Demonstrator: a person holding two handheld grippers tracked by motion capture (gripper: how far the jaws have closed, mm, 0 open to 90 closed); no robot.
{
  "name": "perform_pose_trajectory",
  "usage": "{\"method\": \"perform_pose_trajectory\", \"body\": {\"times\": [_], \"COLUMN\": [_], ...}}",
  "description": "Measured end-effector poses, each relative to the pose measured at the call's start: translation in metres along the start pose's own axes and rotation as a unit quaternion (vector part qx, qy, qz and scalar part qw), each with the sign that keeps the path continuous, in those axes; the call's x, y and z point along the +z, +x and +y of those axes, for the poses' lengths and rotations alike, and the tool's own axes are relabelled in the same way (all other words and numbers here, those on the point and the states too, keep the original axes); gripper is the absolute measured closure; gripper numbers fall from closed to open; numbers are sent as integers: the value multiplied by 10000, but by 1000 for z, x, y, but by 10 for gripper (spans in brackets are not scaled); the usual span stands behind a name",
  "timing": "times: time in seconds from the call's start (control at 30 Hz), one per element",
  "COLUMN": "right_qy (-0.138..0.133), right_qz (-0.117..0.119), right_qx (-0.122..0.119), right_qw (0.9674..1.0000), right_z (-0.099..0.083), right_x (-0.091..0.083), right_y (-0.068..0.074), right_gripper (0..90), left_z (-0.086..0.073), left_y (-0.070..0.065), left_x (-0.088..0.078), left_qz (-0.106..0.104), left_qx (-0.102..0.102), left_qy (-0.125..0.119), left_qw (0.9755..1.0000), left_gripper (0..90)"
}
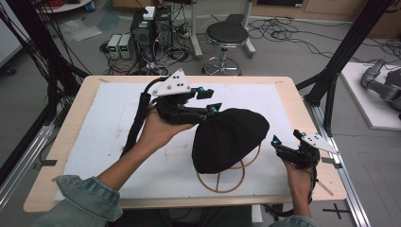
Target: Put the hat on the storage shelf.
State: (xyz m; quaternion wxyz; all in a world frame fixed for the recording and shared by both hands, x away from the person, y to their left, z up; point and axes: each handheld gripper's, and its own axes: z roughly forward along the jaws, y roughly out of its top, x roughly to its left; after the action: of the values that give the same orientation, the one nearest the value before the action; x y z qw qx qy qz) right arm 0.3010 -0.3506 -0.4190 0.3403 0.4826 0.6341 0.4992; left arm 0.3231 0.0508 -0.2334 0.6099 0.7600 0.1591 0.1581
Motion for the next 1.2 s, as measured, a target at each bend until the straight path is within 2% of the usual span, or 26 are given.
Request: {"method": "perform_pose_trajectory", "body": {"times": [0.13, 0.4, 0.63, 0.9, 1.13, 1.2], "right_qy": [-5, 8, 4, 7, 4, -2], "right_qz": [-6, -7, -11, -23, -17, -19], "right_qx": [1, -21, -44, -10, -8, -6], "right_qw": [10000, 10000, 10000, 10000, 10000, 10000], "right_z": [0, 0, 0, 0, -1, -1], "right_x": [0, 1, 1, 1, 1, 2], "right_y": [1, 2, 0, -1, -1, -1], "right_gripper": [128, 128, 128, 128, 128, 128], "left_z": [-7, -23, -39, -61, -83, -88], "left_y": [9, 26, 41, 61, 70, 70], "left_x": [-11, -34, -57, -94, -117, -121], "left_qz": [206, 490, 840, 1403, 1865, 1981], "left_qx": [-22, -245, -365, -519, -543, -479], "left_qy": [70, -8, -105, -292, -189, -128], "left_qw": [9998, 9985, 9957, 9883, 9808, 9789], "left_gripper": [462, 442, 415, 394, 360, 347]}}
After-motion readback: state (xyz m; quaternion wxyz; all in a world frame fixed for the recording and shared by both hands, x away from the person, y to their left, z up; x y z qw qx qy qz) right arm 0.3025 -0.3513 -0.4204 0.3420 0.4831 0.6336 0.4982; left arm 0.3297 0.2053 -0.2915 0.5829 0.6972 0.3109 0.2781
